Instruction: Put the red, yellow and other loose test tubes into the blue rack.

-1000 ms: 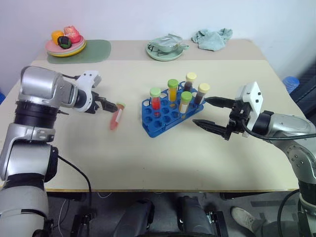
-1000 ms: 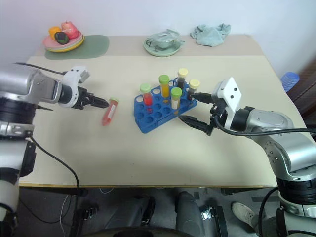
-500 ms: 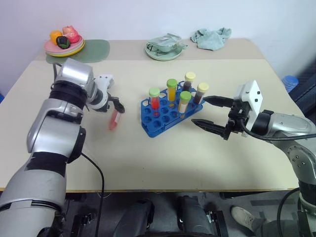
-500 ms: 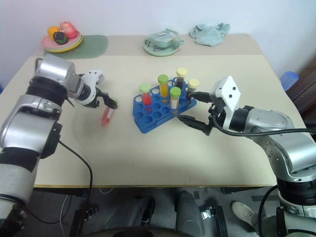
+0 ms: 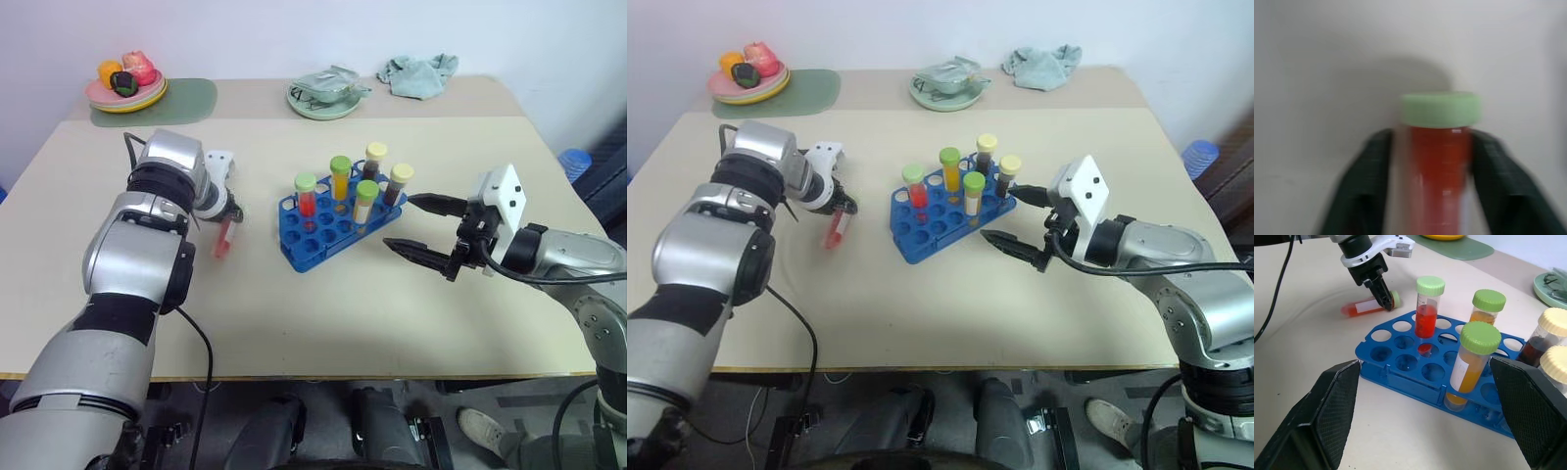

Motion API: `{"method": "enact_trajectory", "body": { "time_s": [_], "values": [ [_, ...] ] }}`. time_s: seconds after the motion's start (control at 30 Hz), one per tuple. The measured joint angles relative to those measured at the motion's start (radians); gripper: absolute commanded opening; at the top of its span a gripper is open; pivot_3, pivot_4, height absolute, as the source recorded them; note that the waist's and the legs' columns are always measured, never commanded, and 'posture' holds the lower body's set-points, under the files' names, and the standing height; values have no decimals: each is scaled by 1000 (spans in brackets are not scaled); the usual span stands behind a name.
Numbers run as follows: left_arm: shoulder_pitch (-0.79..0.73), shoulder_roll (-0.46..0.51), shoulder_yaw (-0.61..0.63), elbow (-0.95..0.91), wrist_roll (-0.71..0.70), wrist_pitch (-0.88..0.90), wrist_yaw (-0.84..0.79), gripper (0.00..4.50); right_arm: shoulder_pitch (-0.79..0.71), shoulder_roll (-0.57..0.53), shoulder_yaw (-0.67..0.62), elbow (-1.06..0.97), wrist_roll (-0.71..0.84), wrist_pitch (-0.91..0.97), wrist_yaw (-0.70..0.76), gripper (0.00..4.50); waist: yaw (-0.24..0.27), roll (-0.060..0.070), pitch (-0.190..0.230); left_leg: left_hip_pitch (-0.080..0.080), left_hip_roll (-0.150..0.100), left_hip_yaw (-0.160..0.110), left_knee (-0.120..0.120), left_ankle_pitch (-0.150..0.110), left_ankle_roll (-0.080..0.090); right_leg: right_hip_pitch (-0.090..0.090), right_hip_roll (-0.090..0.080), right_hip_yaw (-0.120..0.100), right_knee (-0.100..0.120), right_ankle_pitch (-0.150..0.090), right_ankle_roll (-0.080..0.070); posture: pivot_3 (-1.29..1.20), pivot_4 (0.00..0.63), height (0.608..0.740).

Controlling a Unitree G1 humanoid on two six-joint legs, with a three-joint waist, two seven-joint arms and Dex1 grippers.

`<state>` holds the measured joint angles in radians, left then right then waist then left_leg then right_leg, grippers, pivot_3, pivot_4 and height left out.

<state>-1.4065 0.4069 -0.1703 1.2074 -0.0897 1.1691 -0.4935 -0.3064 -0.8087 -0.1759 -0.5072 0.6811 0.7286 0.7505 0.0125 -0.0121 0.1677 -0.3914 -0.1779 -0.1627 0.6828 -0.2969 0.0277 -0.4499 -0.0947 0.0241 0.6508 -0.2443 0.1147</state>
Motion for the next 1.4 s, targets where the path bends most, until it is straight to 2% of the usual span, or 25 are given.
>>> {"method": "enact_trajectory", "body": {
  "time_s": [0.13, 0.23, 0.4, 0.53, 0.67, 0.83, 0.93, 1.07, 1.2, 1.4],
  "values": [
    [11, 2, -13, -25, 24, -9, -64, 760, 7, 0, 0, 0, 0, 0, 0, 4320, -1, 0, 0, 0, 0, 0, 0, 0, 0, 0, 0, 0, 0, 0, 0, 0, 150, 740],
    [63, 20, 4, -135, 10, -46, -130, 760, 7, 0, 0, 0, 0, 0, 0, 4320, -2, 0, 0, 0, 0, 0, 0, 0, 0, 0, 0, 0, 0, 0, 0, 0, 150, 740],
    [262, 86, 231, -523, -81, -236, -86, 760, 5, 3, 2, 2, 0, -2, 0, 4320, -10, 0, 0, -1, 0, 1, 0, 0, 0, -2, 0, 0, 1, 0, 0, 0, 150, 740],
    [438, 136, 374, -791, -154, -317, -73, 760, -4, 5, 9, 14, -1, -6, 5, 4320, -17, 0, 0, -1, 0, 1, 1, 0, 0, -2, 0, 0, 1, 0, 0, 0, 150, 740],
    [730, 137, 549, -1121, -300, -404, -144, 760, -53, 9, 32, 65, -10, -20, 27, 4320, -27, 1, -1, 0, 1, 1, 0, 0, 0, -1, 0, 0, 1, 0, 0, 0, 150, 740],
    [972, 143, 663, -1318, -487, -417, -265, 760, -87, 19, 59, 96, -13, -36, 48, 4320, -16, 1, -1, 1, 0, 1, 1, 0, 0, 1, -1, 0, 0, 0, 0, 0, 150, 740],
    [1051, 137, 702, -1410, -568, -434, -294, 760, -95, 20, 63, 100, -15, -38, 49, 4320, -6, 1, -1, 1, 1, 1, 1, 0, 0, 1, -1, 0, -1, 0, 0, 0, 150, 740],
    [1208, 146, 686, -1518, -604, -509, -396, 760, -99, 21, 68, 100, -15, -37, 49, 4320, -1, 1, -1, 1, 1, 1, 0, 0, 0, 1, -1, 0, -1, 0, 0, 0, 150, 740],
    [1360, 174, 587, -1556, -585, -632, -543, 760, -97, 20, 66, 99, -11, -30, 42, 4320, 1, 2, -1, 2, 1, 1, 0, 0, 0, 3, -1, 0, -2, 0, -1, 0, 150, 740],
    [1329, 111, 412, -1560, -523, -773, -563, 760, -59, -1, 18, 65, -2, -6, 30, 4320, 17, 1, -1, 3, 1, 1, 0, -1, 2, 5, -1, -1, -4, 0, -1, 0, 150, 740]
  ]
}}
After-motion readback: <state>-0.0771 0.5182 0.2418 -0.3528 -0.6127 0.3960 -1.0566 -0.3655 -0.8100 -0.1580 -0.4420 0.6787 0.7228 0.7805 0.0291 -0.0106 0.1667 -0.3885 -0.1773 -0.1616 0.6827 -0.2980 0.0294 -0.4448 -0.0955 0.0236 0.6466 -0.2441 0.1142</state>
